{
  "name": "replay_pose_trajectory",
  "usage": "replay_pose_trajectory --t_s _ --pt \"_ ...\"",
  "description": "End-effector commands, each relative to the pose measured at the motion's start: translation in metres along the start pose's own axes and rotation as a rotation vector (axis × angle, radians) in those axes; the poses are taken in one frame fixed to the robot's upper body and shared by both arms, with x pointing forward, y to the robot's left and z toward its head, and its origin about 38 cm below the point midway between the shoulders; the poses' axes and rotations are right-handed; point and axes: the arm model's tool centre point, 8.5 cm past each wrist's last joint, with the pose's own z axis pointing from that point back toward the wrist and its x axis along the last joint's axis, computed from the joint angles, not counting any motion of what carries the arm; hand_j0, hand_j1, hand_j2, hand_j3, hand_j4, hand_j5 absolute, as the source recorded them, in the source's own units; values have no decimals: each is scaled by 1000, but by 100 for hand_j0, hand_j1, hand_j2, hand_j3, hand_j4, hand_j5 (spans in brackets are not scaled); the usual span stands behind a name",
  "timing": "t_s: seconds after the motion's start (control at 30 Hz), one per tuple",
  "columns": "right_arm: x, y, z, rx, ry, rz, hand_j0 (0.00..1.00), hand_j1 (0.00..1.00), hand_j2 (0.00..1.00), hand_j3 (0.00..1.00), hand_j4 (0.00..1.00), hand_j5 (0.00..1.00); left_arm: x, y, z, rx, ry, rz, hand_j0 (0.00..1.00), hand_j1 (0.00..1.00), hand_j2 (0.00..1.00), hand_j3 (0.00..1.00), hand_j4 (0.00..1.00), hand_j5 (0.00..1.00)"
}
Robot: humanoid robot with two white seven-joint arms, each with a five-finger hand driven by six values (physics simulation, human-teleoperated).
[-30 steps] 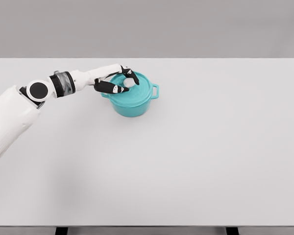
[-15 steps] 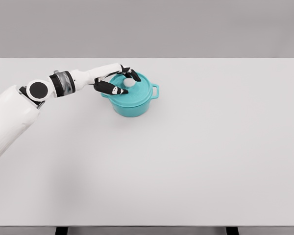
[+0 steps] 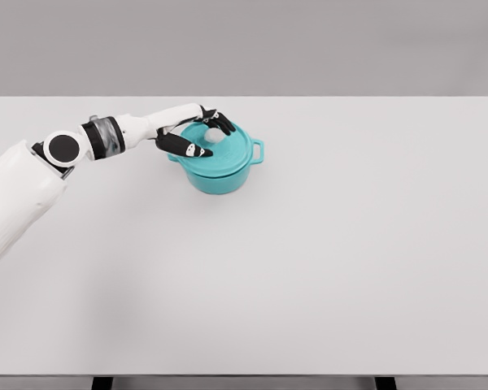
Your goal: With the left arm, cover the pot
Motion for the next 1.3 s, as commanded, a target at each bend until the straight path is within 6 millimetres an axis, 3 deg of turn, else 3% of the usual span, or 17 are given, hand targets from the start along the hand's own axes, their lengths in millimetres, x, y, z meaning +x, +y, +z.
replay_pose_trajectory --t_s 0.0,0.5,0.8,1.0,1.07,1.13,1.2,1.27 --pt "0 0 0 1 0 1 100 100 100 100 100 100 1 0 0 -1 -3 3 73 73 73 73 73 73" --pt "0 0 0 1 0 1 100 100 100 100 100 100 1 1 0 -1 -3 3 77 77 77 77 77 77" --pt "0 0 0 0 0 1 100 100 100 100 100 100 11 6 -1 13 -48 20 77 77 77 77 77 77" --pt "0 0 0 1 0 1 100 100 100 100 100 100 17 9 6 17 -72 22 87 87 87 87 87 87" --pt "0 0 0 1 0 1 100 100 100 100 100 100 22 16 18 25 -90 15 89 89 89 89 89 89" --pt "0 0 0 0 0 1 100 100 100 100 100 100 32 25 43 35 -117 0 100 100 100 100 100 100" --pt "1 0 0 1 -2 1 100 100 100 100 100 100 41 33 87 50 -138 3 100 100 100 100 100 100" --pt "0 0 0 1 0 1 100 100 100 100 100 100 40 36 144 49 -88 -1 100 100 100 100 100 100"
